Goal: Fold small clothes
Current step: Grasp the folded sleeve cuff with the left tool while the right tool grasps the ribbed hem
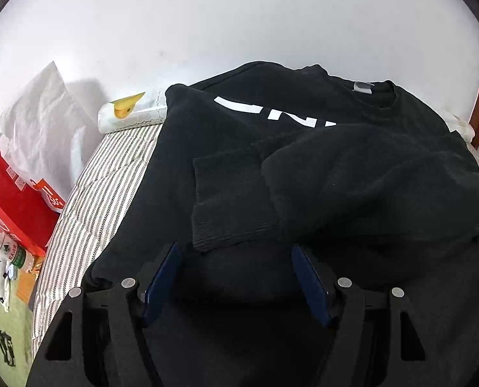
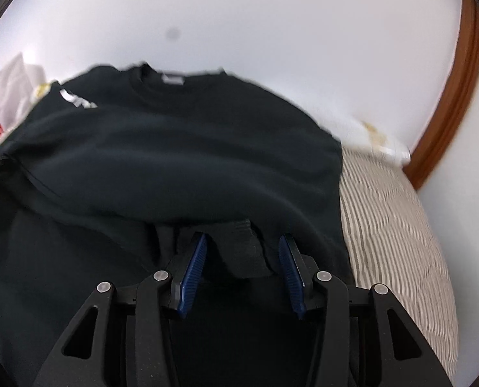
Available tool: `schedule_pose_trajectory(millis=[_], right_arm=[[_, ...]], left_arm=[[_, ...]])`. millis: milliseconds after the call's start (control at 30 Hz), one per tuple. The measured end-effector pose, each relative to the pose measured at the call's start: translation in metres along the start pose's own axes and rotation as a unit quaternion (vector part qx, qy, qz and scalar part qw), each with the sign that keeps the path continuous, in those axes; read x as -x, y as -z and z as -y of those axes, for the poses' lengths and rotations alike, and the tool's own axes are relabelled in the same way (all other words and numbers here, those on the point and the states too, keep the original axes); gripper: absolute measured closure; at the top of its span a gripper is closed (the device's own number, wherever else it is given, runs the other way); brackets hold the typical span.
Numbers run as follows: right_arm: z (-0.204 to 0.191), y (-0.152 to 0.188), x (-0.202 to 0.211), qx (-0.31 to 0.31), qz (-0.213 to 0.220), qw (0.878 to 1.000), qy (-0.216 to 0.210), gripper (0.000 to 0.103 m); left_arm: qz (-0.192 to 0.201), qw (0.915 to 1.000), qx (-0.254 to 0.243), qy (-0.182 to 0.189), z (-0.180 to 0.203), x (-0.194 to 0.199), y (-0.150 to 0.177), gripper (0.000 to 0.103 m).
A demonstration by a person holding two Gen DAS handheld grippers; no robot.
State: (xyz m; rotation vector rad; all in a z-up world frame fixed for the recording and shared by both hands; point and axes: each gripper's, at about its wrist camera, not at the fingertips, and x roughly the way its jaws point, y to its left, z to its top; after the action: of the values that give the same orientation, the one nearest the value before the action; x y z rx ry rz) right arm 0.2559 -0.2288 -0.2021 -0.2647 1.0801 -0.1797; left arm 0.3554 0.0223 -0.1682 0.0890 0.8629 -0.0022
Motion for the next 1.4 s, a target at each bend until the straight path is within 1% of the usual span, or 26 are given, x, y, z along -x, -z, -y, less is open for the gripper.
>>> schedule_pose_trajectory(millis=[33, 133, 200, 233, 333, 367, 400, 433, 467, 500, 533, 567, 667, 700, 733, 800, 900, 967, 1000, 1100, 1167, 1300, 1333, 1400], right_arm=[[0.003, 0.003, -0.002, -0.004, -0.006, 1.0, 0.002, 0.058], [0.011, 0.006, -0.002, -0.013, -0.011, 1.0, -0.011, 0.058], [0.015, 0.007, 0.001, -0.014, -0.012, 1.0, -0.016, 0.058], [0.018, 0.007, 0.004, -0.016, -0.008, 1.0, -0.017, 0.058], [0.025, 0.009, 0.01, -0.016, 0.001, 1.0, -0.012, 0.058], [0.029, 0.01, 0.011, -0.017, 0.001, 1.0, -0.007, 0.058], [0.031, 0.011, 0.01, -0.018, 0.0, 1.0, -0.002, 0.057], [0.033, 0.012, 0.008, -0.019, -0.006, 1.0, 0.006, 0.056], [0.035, 0.013, 0.004, -0.022, -0.015, 1.0, 0.014, 0.056], [0.039, 0.015, 0.0, -0.029, -0.025, 0.999, 0.017, 0.055], [0.042, 0.016, -0.004, -0.037, -0.034, 0.999, 0.013, 0.055], [0.044, 0.017, -0.003, -0.043, -0.034, 0.998, 0.009, 0.055], [0.041, 0.011, 0.018, -0.05, -0.002, 0.999, -0.011, 0.053], [0.035, 0.007, 0.026, -0.044, 0.013, 0.999, -0.03, 0.052], [0.029, 0.005, 0.03, -0.035, 0.019, 0.998, -0.041, 0.05], [0.01, -0.001, 0.032, -0.008, 0.029, 0.998, -0.053, 0.046], [-0.017, -0.004, 0.023, 0.037, 0.033, 0.998, -0.05, 0.041], [-0.025, -0.006, 0.011, 0.057, 0.021, 0.998, -0.03, 0.041], [-0.026, -0.006, 0.007, 0.059, 0.016, 0.998, -0.023, 0.041], [-0.021, -0.004, 0.009, 0.049, 0.022, 0.998, -0.032, 0.041], [-0.017, -0.003, 0.005, 0.046, 0.021, 0.998, -0.031, 0.04], [-0.02, -0.002, -0.005, 0.05, 0.014, 0.998, -0.025, 0.033], [-0.023, -0.003, -0.007, 0.053, 0.013, 0.998, -0.022, 0.031], [-0.028, -0.004, -0.013, 0.065, 0.011, 0.998, -0.008, 0.03]], left_arm=[[0.002, 1.0, 0.0, 0.004, -0.001, 0.0, 0.0, 0.034], [0.002, 0.9998, -0.004, 0.02, -0.002, -0.001, 0.002, 0.034], [0.001, 0.9997, -0.009, 0.023, 0.0, -0.004, 0.002, 0.034], [0.001, 0.9997, -0.012, 0.022, 0.002, -0.006, 0.002, 0.034], [0.005, 0.9996, -0.028, -0.003, 0.007, -0.016, 0.0, 0.035], [0.007, 0.9995, -0.03, -0.002, 0.008, -0.017, -0.001, 0.037], [0.009, 0.9994, -0.032, 0.003, 0.009, -0.017, -0.002, 0.044], [0.008, 0.9993, -0.036, 0.01, 0.012, -0.018, -0.005, 0.057], [0.009, 0.9991, -0.039, 0.012, 0.014, -0.017, -0.007, 0.072], [0.011, 0.9989, -0.042, 0.015, 0.016, -0.017, -0.011, 0.093], [0.013, 0.9989, -0.041, 0.019, 0.017, -0.016, -0.013, 0.093], [0.021, 0.9989, -0.035, 0.021, 0.016, -0.013, -0.017, 0.093], [0.042, 0.9983, -0.029, 0.029, 0.016, -0.002, -0.025, 0.093], [0.052, 0.9979, -0.025, 0.029, 0.015, 0.004, -0.029, 0.093], [0.06, 0.9975, -0.021, 0.03, 0.015, 0.009, -0.033, 0.094], [0.075, 0.9966, -0.014, 0.031, 0.013, 0.019, -0.04, 0.094], [0.096, 0.9948, -0.007, 0.032, 0.01, 0.033, -0.05, 0.094], [0.098, 0.9947, -0.009, 0.031, 0.008, 0.036, -0.053, 0.094], [0.095, 0.9949, -0.012, 0.033, 0.008, 0.036, -0.052, 0.094], [0.087, 0.9957, -0.013, 0.03, 0.002, 0.033, -0.044, 0.093], [0.081, 0.9963, 0.0, 0.031, -0.007, 0.027, -0.037, 0.093], [0.069, 0.9954, 0.036, 0.057, -0.02, 0.018, -0.033, 0.094], [0.071, 0.9946, 0.044, 0.062, -0.021, 0.018, -0.036, 0.094], [0.082, 0.9937, 0.043, 0.062, -0.019, 0.024, -0.041, 0.094]])
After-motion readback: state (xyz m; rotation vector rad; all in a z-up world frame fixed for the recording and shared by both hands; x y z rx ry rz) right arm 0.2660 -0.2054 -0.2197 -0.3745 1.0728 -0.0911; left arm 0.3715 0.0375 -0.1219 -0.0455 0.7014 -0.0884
